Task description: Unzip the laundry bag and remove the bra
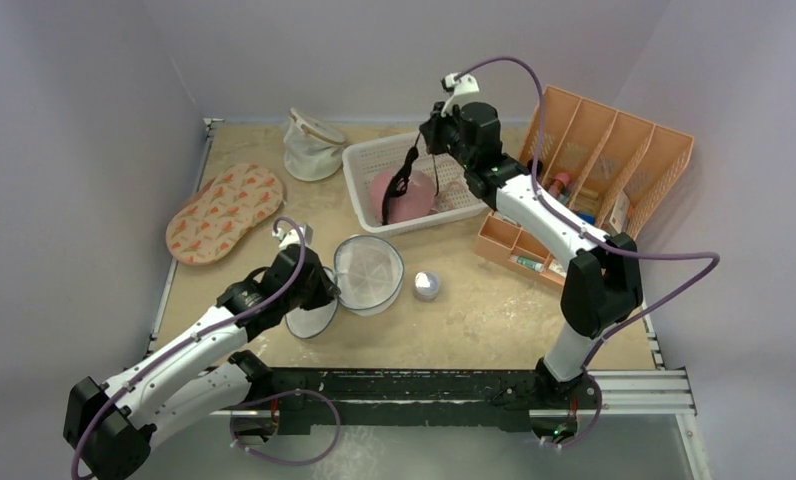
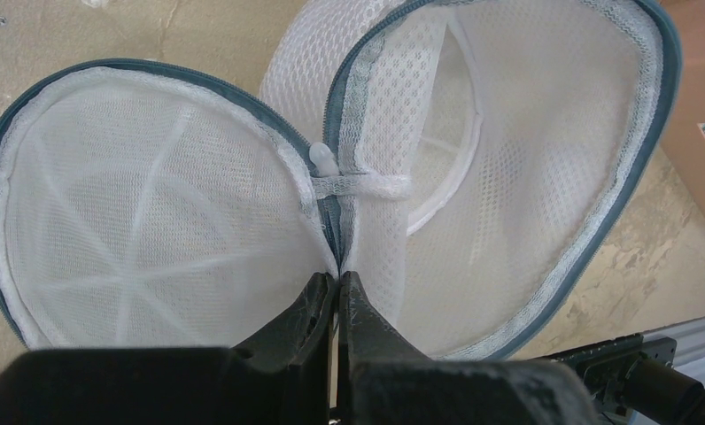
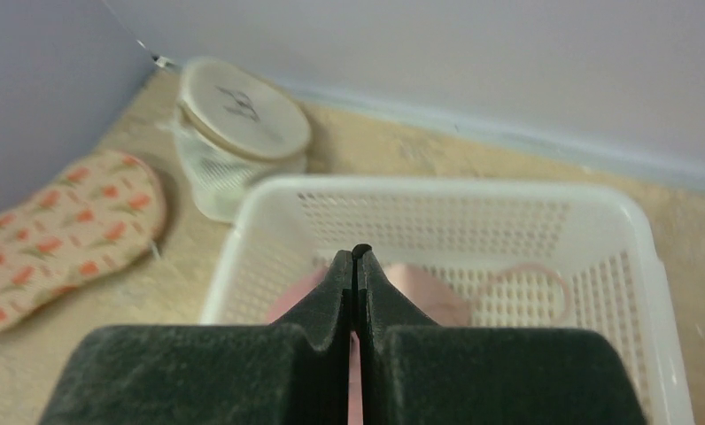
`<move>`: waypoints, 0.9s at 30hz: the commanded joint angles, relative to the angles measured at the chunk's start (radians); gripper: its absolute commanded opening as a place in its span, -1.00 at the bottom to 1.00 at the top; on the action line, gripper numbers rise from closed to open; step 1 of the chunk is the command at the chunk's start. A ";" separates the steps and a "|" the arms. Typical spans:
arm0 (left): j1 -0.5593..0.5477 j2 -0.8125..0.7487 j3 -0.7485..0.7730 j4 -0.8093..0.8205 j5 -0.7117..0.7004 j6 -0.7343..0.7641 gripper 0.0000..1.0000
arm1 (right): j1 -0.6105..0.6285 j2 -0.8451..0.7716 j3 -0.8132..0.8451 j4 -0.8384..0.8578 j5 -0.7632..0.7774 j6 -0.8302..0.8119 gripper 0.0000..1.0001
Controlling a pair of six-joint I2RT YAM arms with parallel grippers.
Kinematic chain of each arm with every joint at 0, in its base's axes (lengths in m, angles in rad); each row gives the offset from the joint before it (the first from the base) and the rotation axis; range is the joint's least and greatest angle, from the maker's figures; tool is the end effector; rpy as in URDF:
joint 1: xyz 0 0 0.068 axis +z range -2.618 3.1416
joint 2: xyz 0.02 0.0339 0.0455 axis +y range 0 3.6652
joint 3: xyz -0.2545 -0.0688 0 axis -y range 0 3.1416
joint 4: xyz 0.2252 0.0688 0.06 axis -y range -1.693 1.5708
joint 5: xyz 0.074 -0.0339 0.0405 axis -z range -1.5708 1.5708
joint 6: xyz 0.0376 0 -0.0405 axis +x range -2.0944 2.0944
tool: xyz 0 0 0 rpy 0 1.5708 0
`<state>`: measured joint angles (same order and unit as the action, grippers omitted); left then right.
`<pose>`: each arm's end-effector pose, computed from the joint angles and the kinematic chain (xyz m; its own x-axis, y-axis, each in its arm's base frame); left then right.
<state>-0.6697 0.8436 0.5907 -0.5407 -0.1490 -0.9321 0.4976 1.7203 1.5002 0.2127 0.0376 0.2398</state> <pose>0.1303 -0.0961 0.2261 -0.7605 -0.4106 -0.5030 -0.1314 0.8560 -0.5000 0.3542 0.1908 0.3737 -0.1118 0.2094 -0.9714 -0.4297 0.8713 0.2372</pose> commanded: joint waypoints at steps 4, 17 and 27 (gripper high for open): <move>0.000 0.006 0.022 0.019 -0.006 0.011 -1.00 | -0.092 -0.073 -0.137 0.033 -0.016 0.032 -1.00; 0.001 0.047 0.053 -0.002 0.007 0.023 -1.00 | -0.172 -0.015 -0.156 0.007 -0.033 0.024 -1.00; -0.002 0.153 0.075 0.030 0.085 0.036 -1.00 | -0.172 0.056 -0.161 0.010 -0.048 0.027 -1.00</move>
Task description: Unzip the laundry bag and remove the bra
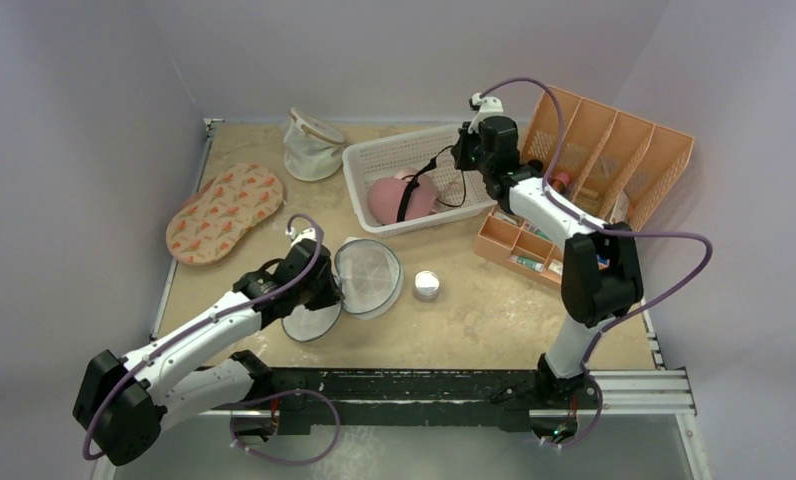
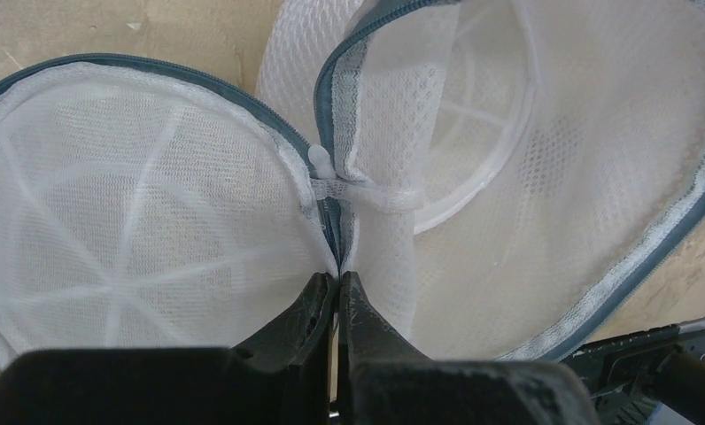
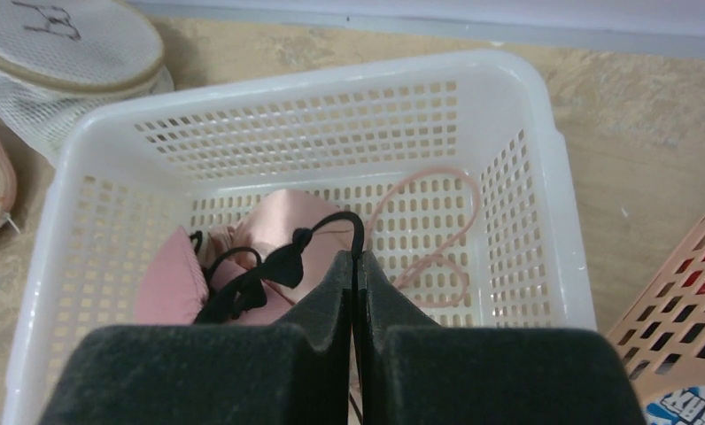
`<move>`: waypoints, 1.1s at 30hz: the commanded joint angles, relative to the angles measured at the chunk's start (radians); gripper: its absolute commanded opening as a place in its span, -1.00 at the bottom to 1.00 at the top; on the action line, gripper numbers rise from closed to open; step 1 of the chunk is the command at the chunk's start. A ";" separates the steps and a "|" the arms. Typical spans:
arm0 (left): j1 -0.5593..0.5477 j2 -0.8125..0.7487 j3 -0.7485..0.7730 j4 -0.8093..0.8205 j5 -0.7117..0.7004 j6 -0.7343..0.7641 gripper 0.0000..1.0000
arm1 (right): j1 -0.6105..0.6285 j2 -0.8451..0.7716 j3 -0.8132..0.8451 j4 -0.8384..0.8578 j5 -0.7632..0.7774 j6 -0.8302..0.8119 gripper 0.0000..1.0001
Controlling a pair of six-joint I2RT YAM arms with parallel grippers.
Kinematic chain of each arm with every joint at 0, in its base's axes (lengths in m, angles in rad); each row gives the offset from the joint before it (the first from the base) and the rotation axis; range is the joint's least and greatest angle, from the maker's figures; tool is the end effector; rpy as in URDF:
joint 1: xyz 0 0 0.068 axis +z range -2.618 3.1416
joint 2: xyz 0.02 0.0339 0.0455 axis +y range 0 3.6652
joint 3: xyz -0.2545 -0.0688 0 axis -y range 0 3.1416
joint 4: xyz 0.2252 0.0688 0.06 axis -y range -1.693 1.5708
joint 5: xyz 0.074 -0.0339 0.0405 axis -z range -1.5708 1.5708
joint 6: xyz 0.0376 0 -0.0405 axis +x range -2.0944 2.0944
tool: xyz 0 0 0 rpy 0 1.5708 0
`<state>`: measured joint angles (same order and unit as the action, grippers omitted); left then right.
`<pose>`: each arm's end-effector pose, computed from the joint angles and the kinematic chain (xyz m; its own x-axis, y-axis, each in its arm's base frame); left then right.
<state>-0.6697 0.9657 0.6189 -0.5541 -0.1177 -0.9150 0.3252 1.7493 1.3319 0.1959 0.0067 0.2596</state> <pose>0.1412 -0.1061 0.2154 -0.8180 -0.3562 -0.4516 -0.1460 0.8880 -0.4360 0.3831 0.1289 0.3030 -0.2816 0.1759 -0.9433 -0.2494 0.9359 0.2490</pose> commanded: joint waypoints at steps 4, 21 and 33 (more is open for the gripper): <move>-0.025 0.045 0.048 0.056 0.044 0.005 -1.00 | 0.000 0.058 0.020 0.028 -0.026 0.005 -0.99; -0.108 0.177 0.179 -0.007 -0.090 0.006 -0.72 | 0.000 0.070 0.067 -0.058 -0.088 -0.005 -0.49; -0.108 0.110 0.254 -0.048 -0.108 0.052 0.30 | 0.003 -0.143 -0.034 -0.138 -0.135 -0.027 0.79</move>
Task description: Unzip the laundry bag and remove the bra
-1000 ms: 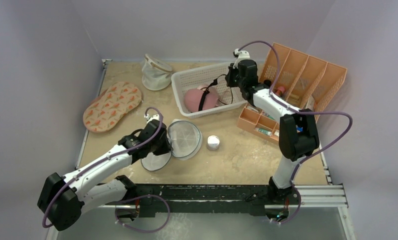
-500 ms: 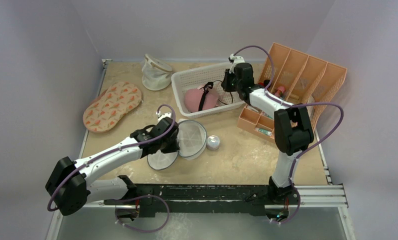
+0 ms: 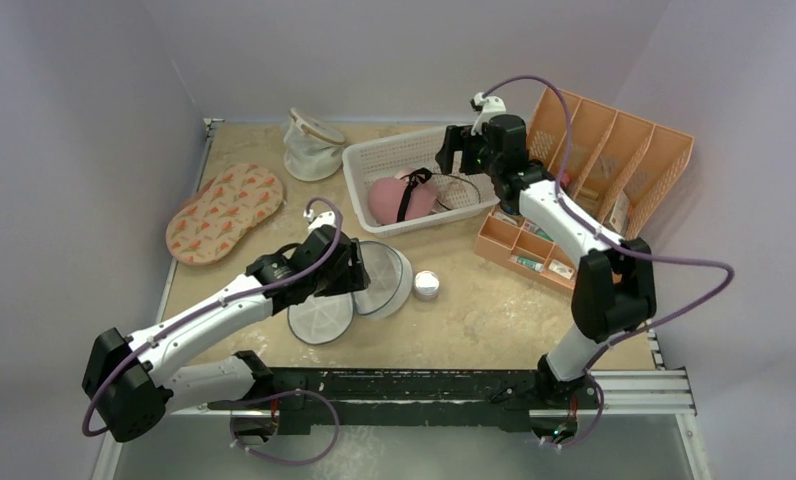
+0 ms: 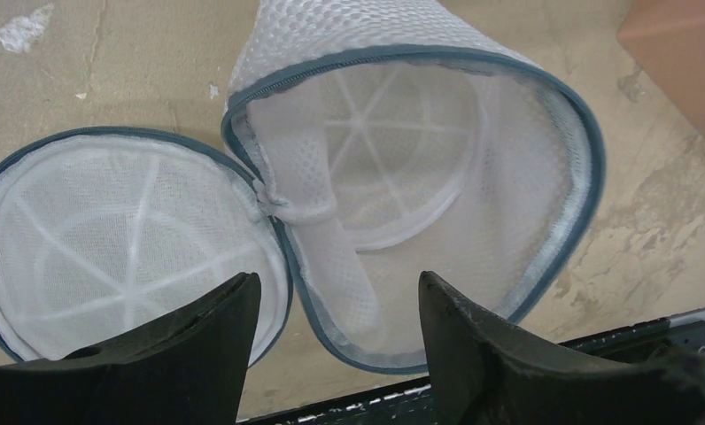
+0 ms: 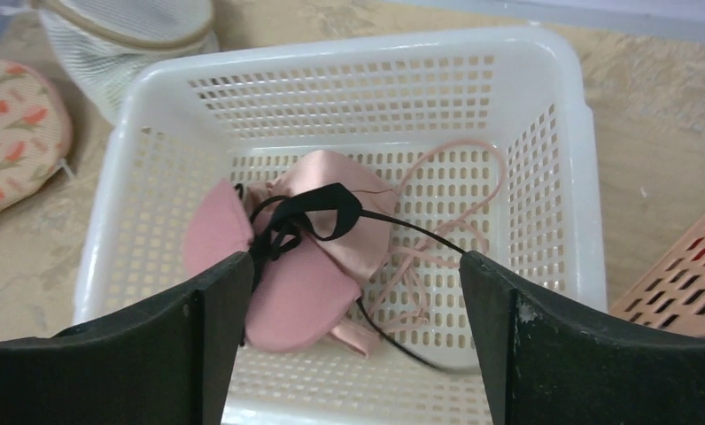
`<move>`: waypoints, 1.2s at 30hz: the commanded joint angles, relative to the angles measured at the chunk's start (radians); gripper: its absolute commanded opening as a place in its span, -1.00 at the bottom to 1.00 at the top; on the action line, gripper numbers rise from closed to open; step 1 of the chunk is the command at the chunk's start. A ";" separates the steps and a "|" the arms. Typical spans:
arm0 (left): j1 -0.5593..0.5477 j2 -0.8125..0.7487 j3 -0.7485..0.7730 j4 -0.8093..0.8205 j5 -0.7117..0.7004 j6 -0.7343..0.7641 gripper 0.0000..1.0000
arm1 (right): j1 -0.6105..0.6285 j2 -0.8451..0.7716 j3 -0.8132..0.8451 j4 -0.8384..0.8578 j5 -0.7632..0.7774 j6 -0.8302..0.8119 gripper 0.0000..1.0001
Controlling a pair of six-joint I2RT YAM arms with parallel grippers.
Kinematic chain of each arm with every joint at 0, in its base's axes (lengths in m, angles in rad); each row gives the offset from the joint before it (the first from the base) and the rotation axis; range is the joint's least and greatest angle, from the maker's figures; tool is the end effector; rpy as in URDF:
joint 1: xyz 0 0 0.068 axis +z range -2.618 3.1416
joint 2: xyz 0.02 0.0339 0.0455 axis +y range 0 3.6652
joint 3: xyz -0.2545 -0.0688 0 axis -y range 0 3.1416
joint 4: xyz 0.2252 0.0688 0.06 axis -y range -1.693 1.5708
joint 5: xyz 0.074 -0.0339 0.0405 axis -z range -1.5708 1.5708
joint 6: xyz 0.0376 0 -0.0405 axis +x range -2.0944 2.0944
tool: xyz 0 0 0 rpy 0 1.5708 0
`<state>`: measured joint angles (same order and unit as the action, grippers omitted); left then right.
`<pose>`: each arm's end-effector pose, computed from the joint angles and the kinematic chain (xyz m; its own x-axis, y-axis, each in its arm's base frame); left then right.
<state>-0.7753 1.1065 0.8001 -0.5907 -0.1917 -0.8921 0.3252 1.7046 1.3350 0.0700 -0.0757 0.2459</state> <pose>0.1536 -0.1405 0.2437 -0.8192 -0.2671 -0.5076 -0.0564 0.9182 -0.3921 0.3707 0.1280 0.3074 -0.3655 0.1329 -0.9213 -0.3073 0.9170 0.2542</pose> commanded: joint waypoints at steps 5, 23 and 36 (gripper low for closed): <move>-0.001 -0.057 0.125 -0.070 -0.090 0.012 0.39 | 0.022 -0.207 -0.108 -0.046 -0.093 -0.013 0.89; 0.012 -0.164 0.194 -0.070 -0.269 -0.065 0.48 | 0.376 -0.360 -0.359 -0.159 -0.110 0.020 1.00; 0.012 -0.212 0.106 -0.053 -0.283 -0.102 0.50 | 0.493 -0.097 -0.119 -0.287 0.058 -0.066 0.84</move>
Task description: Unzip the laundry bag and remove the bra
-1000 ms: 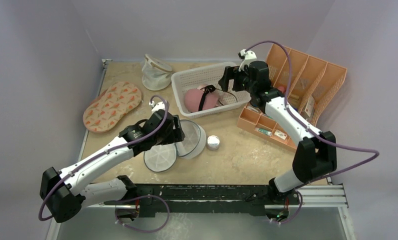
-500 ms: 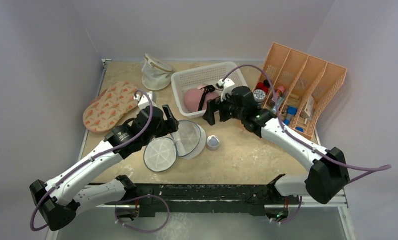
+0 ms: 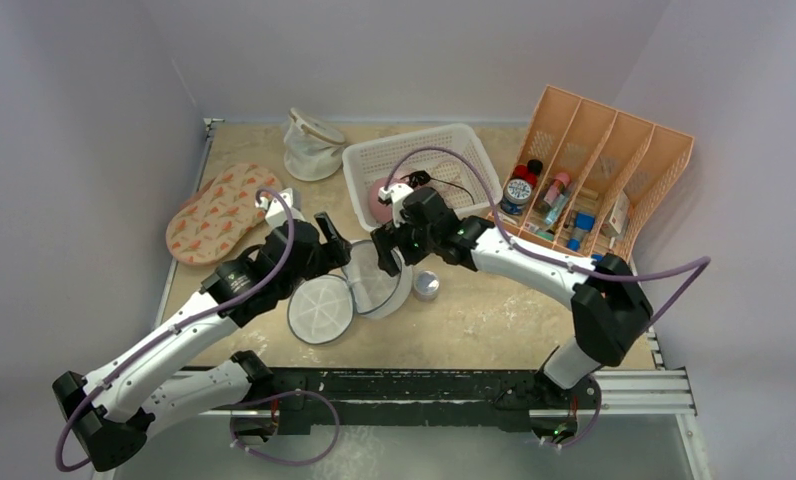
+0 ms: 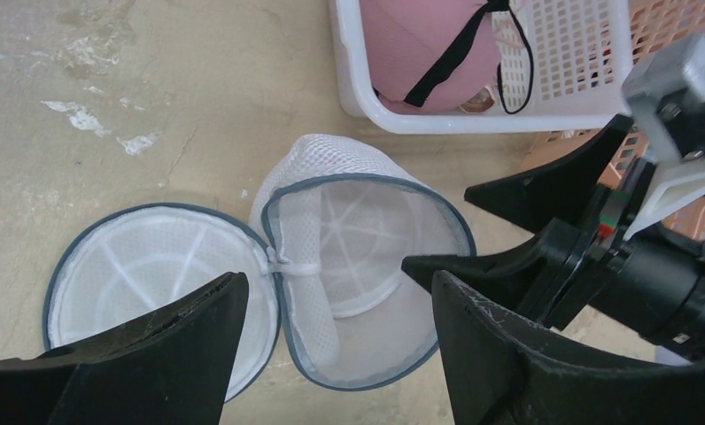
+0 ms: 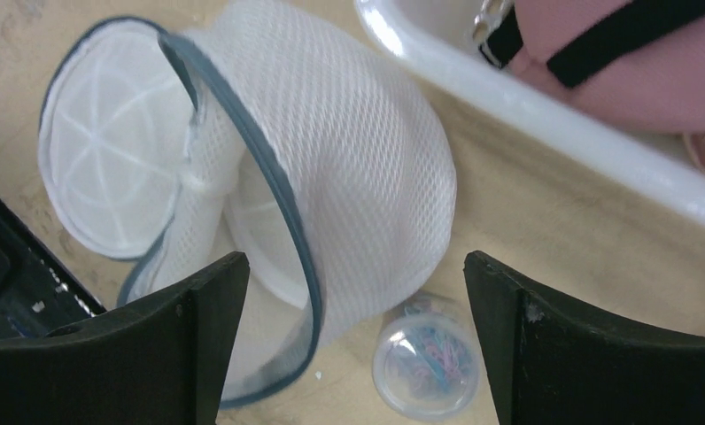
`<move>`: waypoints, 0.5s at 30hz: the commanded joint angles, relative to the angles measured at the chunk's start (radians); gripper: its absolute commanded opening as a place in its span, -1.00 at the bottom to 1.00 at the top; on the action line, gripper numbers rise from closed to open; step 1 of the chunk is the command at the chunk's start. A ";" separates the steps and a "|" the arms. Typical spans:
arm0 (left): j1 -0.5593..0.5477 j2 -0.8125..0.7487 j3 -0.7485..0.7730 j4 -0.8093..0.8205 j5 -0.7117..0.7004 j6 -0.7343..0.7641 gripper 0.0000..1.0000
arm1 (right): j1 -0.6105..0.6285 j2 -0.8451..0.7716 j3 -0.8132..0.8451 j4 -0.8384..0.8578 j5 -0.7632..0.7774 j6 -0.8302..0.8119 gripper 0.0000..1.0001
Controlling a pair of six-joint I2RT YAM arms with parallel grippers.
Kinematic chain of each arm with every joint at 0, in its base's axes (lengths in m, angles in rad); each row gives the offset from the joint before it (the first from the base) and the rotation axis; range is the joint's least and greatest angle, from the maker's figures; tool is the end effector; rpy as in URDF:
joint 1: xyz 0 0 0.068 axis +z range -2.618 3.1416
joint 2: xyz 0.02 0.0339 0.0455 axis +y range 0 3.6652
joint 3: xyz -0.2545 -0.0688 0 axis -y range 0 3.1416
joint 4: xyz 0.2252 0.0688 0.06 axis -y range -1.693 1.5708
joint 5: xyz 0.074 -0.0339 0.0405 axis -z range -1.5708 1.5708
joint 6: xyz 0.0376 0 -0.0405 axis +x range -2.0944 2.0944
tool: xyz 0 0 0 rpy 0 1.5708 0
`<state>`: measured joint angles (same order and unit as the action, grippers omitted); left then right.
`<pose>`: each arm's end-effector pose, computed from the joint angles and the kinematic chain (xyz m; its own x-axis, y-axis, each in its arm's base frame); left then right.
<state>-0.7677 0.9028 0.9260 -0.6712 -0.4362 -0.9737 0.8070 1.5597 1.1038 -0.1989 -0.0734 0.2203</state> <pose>0.1350 -0.1082 0.3133 -0.5643 -0.4971 -0.6592 -0.1415 0.8448 -0.5160 0.2292 0.2433 0.2548 -0.5772 -0.2876 -0.7642 -0.6501 0.7283 0.2169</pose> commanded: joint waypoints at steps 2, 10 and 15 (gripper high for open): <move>0.005 -0.005 -0.024 0.037 -0.039 -0.020 0.51 | 0.014 0.097 0.144 -0.030 0.086 -0.031 0.72; 0.004 0.039 -0.033 0.072 -0.010 -0.025 0.51 | 0.011 0.028 0.034 0.000 0.257 0.229 -0.09; 0.005 0.033 -0.073 0.104 0.004 -0.050 0.51 | 0.001 -0.082 -0.122 0.032 0.316 0.412 -0.67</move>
<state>-0.7662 0.9436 0.8787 -0.6285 -0.4412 -0.9901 0.8169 1.5742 1.0672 -0.1989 0.1452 0.4416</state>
